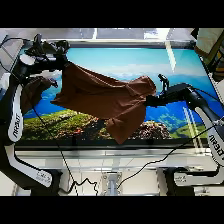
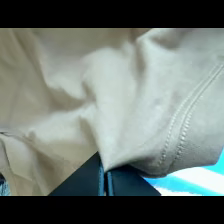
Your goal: Fold the shirts.
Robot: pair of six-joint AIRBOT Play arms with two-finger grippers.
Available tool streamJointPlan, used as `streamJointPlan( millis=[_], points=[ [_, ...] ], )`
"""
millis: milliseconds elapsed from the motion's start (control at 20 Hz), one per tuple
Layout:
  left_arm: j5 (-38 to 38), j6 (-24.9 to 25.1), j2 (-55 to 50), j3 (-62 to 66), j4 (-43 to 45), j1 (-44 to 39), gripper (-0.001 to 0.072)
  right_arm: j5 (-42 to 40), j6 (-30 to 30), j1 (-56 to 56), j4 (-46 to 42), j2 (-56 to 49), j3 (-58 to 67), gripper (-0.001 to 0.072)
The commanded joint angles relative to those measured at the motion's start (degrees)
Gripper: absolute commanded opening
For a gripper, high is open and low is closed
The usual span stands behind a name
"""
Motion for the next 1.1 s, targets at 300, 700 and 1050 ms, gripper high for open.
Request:
streamJointPlan(
  millis=[300, 700, 1050],
  points=[
    [-3.7, 1.4, 1.4, 17.9, 1.9, 0.2, 0.0028, 10.1, -1.6, -3.3, 2.7, 10.5, 0.7, 0.0029],
    [-9.7, 1.4, 16.7, 19.0, 12.0, 0.1, 0.0028, -2.8, -3.3, -10.8, 0.1, 24.2, 16.4, 0.0028],
    [-14.1, 1.2, 27.9, 19.0, 14.3, 0.1, 0.0028, -11.9, 0.4, -10.8, -0.4, 34.5, 20.9, 0.0028]
  ],
)
